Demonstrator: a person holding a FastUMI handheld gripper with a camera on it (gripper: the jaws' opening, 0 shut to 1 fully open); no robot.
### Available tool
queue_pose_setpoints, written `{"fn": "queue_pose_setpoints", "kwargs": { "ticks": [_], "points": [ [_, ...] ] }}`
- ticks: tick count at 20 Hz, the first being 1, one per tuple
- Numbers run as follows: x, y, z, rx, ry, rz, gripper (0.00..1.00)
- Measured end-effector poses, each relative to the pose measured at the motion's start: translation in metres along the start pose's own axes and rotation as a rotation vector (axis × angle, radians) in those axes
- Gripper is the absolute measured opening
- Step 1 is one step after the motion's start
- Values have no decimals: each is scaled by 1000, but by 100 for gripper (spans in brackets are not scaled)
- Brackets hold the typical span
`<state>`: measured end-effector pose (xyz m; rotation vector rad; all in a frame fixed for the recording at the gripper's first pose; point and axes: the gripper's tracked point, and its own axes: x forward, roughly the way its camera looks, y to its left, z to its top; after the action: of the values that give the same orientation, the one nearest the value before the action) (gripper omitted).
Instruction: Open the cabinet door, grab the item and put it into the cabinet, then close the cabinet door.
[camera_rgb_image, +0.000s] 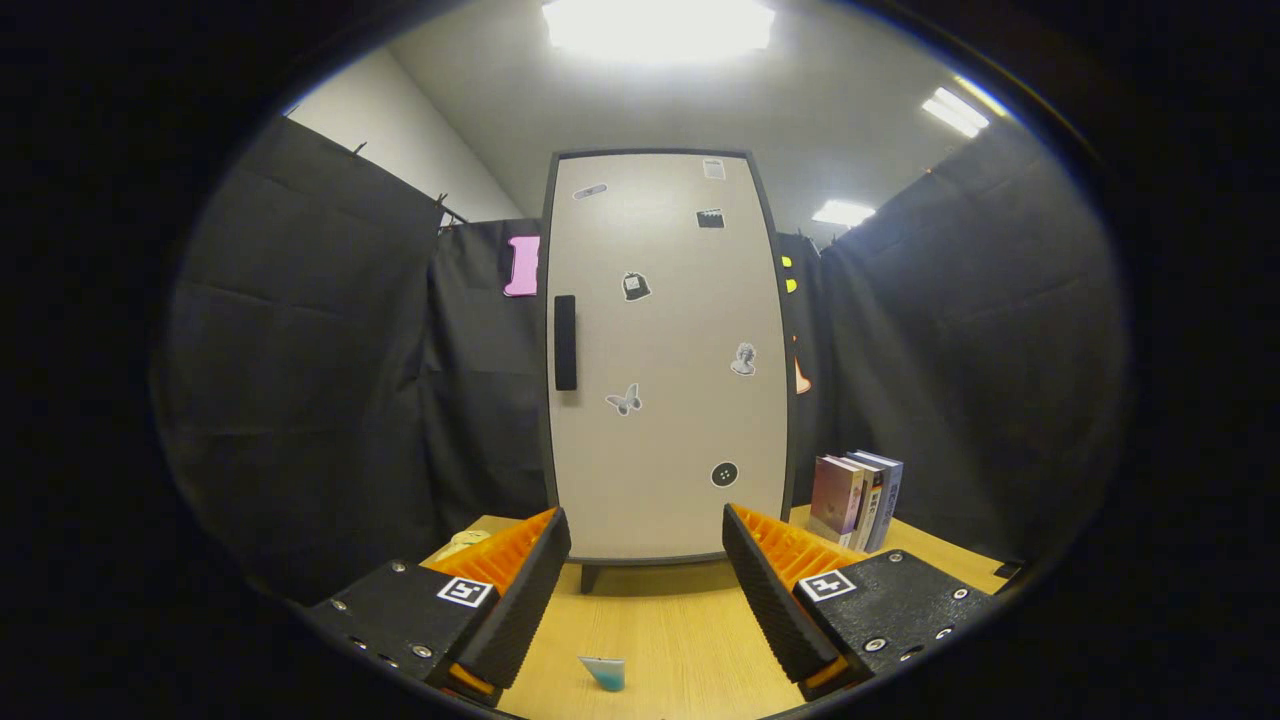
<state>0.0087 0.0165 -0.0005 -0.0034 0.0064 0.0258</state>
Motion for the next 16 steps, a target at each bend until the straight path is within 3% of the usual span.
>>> {"fn": "queue_pose_setpoints", "kwargs": {
  "ticks": [16],
  "points": [
    [103, 41, 62, 21, 5, 105, 95]
  ]
}}
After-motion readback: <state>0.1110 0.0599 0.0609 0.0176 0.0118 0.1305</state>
